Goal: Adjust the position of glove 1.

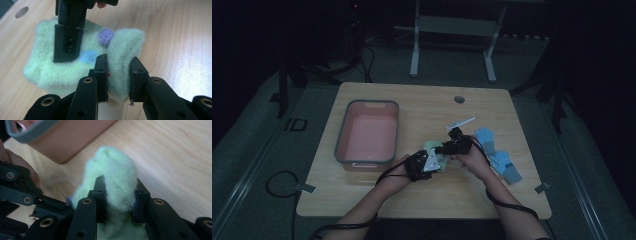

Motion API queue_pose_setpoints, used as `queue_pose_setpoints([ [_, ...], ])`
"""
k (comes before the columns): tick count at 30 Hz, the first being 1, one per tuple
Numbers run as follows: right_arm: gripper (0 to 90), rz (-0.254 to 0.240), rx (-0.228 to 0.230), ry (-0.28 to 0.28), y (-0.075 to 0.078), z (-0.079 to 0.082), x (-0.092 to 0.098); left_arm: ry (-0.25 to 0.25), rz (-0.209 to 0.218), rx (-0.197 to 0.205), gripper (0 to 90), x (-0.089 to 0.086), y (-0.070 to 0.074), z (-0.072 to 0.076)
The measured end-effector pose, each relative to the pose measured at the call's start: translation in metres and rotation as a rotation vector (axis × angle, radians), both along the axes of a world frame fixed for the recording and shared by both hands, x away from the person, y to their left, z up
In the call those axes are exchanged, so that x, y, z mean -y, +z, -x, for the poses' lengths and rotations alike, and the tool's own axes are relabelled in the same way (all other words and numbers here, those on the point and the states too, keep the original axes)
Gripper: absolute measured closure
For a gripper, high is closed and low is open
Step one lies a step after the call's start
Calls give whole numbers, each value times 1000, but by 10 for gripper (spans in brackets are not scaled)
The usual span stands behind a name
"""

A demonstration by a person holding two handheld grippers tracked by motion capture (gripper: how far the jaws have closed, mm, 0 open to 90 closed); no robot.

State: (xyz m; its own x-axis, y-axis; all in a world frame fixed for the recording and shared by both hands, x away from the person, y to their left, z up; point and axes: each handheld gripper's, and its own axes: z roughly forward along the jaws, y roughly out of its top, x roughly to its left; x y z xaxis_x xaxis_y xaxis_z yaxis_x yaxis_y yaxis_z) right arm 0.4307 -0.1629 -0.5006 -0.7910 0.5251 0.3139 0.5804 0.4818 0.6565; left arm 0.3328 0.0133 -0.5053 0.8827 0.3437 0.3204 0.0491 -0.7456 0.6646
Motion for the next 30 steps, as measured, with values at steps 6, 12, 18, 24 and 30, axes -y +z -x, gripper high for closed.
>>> queue_pose_setpoints([
  [6,707,-8,33,10,20,1,-8,-3,-12,14,727,-9,18,0],
  [12,708,-15,46,18,36,-1,-19,14,-15,25,727,-19,31,-1],
  [18,708,-10,70,38,50,-4,-35,30,-21,30,728,-30,41,-4],
  [24,708,-16,85,56,63,-9,-52,52,-40,45,729,-46,54,-6],
  [30,708,-25,96,81,77,-13,-72,74,-71,64,730,-62,67,-6],
])
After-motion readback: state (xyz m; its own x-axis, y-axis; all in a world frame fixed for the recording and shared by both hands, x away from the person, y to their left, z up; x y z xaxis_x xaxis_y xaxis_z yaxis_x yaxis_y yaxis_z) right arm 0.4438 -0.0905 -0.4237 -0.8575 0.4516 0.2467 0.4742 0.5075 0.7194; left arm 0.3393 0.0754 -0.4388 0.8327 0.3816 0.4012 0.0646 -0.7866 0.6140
